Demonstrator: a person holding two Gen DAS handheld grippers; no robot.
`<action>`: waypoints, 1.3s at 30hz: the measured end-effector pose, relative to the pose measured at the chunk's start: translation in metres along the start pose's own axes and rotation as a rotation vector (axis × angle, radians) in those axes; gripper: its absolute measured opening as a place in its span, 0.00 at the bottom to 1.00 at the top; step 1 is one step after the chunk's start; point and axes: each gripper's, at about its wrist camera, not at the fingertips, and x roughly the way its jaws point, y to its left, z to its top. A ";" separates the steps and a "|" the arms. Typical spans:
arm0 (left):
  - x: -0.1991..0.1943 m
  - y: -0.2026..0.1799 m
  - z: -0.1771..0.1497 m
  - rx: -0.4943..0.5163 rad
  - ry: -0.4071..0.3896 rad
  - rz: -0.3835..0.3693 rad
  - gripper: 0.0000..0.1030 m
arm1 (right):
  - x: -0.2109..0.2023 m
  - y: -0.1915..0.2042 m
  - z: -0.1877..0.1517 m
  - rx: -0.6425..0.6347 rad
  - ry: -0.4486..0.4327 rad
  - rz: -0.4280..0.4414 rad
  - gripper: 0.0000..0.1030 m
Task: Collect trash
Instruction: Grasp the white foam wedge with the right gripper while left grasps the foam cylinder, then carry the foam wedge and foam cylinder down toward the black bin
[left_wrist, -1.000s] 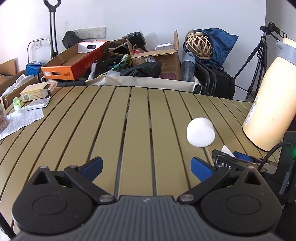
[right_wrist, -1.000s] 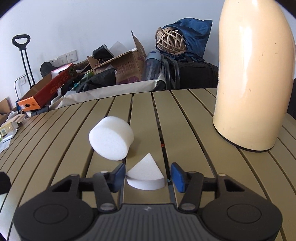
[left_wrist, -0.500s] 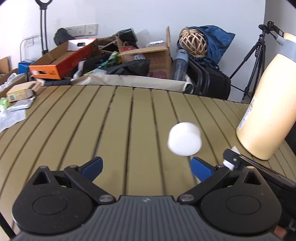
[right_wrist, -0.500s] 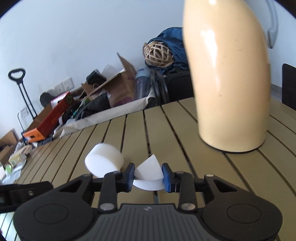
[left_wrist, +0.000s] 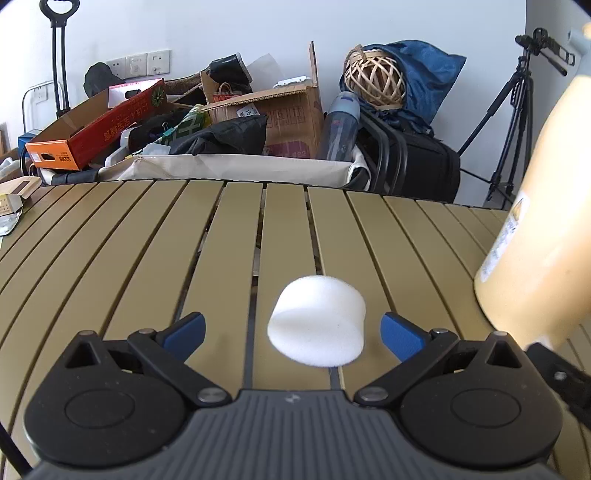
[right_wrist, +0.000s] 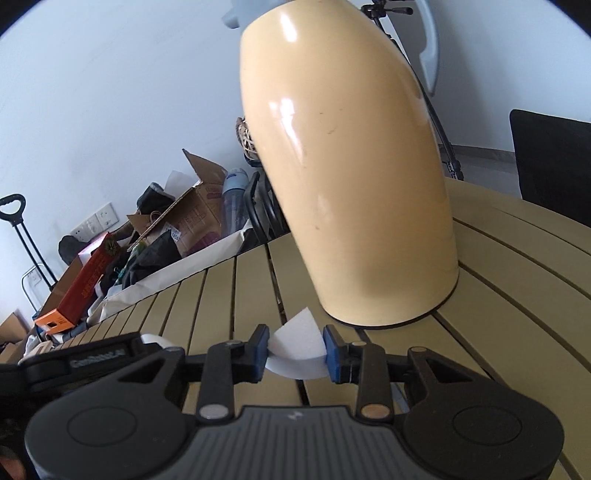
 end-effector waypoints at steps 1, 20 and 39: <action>0.004 -0.002 -0.001 0.003 -0.002 0.005 1.00 | -0.001 -0.002 0.000 0.008 0.000 0.004 0.30; 0.022 -0.007 -0.002 0.017 0.042 0.050 0.57 | 0.002 0.005 -0.003 0.000 0.016 0.030 0.30; -0.072 0.027 -0.022 0.039 -0.014 0.012 0.56 | -0.058 0.027 -0.007 -0.074 -0.017 0.113 0.30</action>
